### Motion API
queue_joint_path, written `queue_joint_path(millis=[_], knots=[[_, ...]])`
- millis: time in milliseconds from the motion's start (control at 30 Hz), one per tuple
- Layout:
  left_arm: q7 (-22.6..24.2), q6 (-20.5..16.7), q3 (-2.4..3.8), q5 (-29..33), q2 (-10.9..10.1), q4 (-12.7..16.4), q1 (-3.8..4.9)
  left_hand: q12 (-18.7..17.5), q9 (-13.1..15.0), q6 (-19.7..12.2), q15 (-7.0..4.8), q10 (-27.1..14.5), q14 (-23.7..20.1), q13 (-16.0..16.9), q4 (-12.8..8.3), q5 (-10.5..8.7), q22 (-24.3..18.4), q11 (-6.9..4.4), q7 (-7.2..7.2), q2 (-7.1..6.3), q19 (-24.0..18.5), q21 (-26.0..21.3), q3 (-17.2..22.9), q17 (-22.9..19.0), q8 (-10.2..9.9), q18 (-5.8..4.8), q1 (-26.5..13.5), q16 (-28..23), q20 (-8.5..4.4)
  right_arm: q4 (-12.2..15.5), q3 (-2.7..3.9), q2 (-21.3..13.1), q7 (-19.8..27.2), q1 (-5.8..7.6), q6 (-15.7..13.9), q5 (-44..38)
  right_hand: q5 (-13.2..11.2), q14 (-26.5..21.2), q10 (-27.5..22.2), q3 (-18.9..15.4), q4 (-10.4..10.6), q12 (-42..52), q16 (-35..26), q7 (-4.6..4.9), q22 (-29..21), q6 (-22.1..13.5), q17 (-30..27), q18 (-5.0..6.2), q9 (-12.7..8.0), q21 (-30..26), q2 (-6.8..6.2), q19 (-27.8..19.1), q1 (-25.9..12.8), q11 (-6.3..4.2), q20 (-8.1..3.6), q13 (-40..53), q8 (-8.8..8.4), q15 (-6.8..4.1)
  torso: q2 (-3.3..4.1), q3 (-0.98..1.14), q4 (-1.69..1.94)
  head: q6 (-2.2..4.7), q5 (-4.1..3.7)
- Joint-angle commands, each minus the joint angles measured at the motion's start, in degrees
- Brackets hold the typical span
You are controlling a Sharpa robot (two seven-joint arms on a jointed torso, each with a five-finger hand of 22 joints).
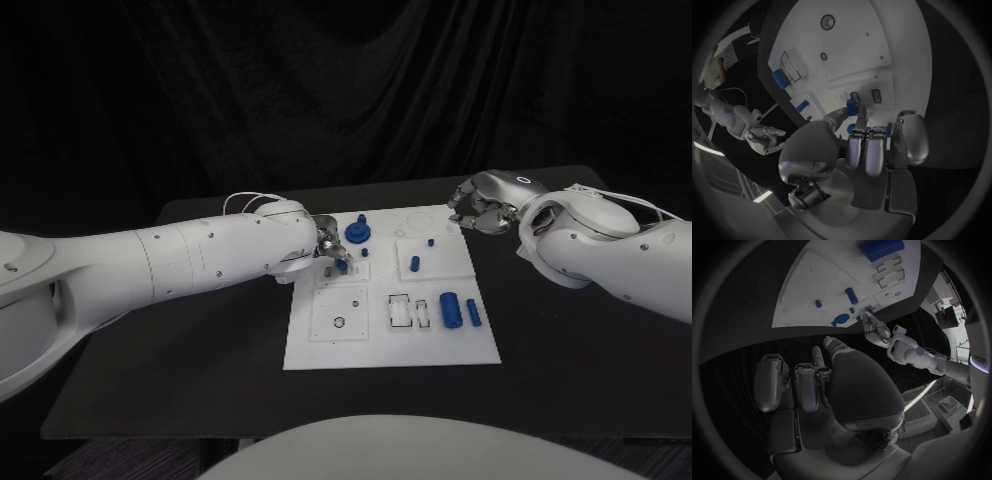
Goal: Assemble the parts on the task board
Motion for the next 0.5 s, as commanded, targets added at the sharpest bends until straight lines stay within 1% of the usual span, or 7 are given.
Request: queue_joint_path(millis=[33, 500], knots=[[0.74, -0.43, 0.04, 0.08, 0.13, 0.01, -0.11, 0.15, 0.07, 0.11, -0.33, 5.94, 6.16, 15.04, -0.08, -0.16, 9.23, -0.21, -0.02, -0.16, 1.10, -0.32, 0.51, 15.09, -0.16, 0.01, -0.38, 0.15, -0.28, 0.08, 0.04, -0.05, -1.01, -0.15, 0.50, -0.19, 0.20, 2.94, 1.99, 0.30, -0.01, -0.29, -0.21, 0.00, 10.49, 0.49, 2.42, 0.34, -0.05, -0.19, -0.18, -0.11, 0.54, 0.31, 0.39, 10.97, -0.13, 0.26, 0.01, 0.02, -0.03, -0.01, 0.02], [0.42, 0.55, 0.04, 0.08, 0.11, 0.27, -0.13, 0.15, 0.10, -0.14, -0.29, 5.94, 6.16, 15.04, -0.14, -0.52, 9.20, -0.15, 0.07, -0.23, 1.06, -0.44, 1.10, 15.09, -0.32, 0.02, -0.70, 0.15, -0.26, 0.05, 0.04, 0.08, -1.05, -0.22, 0.60, -0.19, 0.20, 2.94, 1.99, 0.30, -0.01, -0.29, -0.21, 0.00, 10.49, 0.49, 2.42, 0.34, -0.05, -0.19, -0.18, -0.11, 0.54, 0.31, 0.39, 10.97, -0.13, 0.26, -0.03, 0.04, 0.04, -0.01, 0.10]])
